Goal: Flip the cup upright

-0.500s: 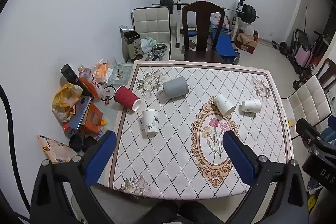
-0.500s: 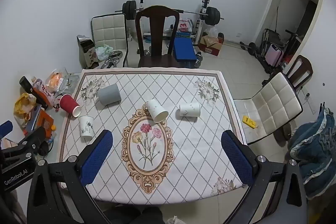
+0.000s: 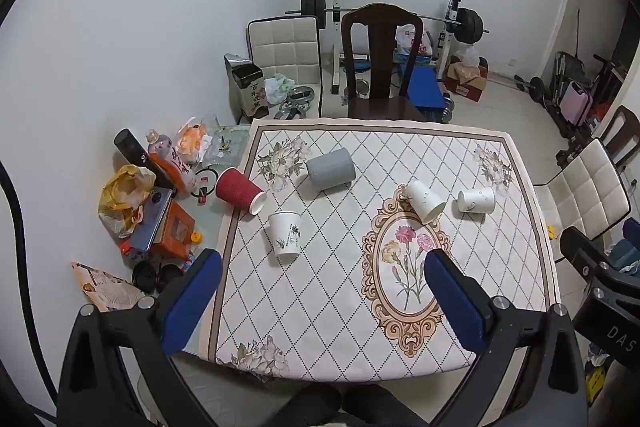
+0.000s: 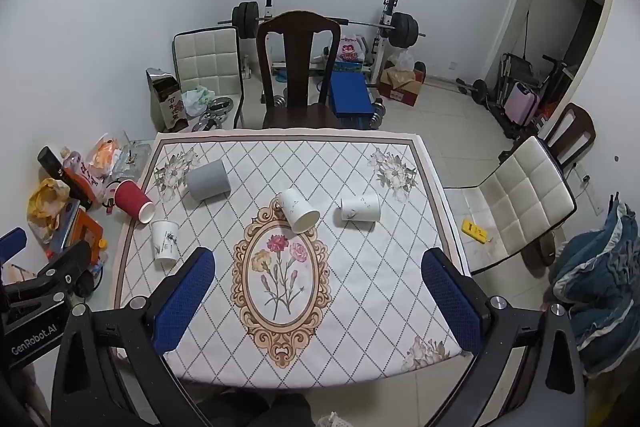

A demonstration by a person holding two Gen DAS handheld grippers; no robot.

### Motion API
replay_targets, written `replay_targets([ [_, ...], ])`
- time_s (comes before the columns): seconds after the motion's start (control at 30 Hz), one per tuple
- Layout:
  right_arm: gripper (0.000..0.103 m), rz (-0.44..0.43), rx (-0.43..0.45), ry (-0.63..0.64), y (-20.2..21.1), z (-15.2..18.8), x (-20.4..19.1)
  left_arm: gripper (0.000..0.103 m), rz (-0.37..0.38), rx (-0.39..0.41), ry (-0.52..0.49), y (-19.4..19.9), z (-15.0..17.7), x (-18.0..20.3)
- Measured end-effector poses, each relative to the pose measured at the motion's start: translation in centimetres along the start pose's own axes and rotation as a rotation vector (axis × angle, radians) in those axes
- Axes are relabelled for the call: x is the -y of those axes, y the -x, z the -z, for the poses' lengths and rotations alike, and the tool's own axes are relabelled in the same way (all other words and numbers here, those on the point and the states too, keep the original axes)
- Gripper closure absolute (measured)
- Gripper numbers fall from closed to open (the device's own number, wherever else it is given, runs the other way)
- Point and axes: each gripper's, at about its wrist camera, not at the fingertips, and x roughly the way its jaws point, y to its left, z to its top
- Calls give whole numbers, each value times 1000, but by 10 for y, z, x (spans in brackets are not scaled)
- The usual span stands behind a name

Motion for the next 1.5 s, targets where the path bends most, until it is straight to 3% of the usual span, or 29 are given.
replay_targets([
  [1.5,0,3,1,2,6,1,3,0,11,10,-6,16,-7,14],
])
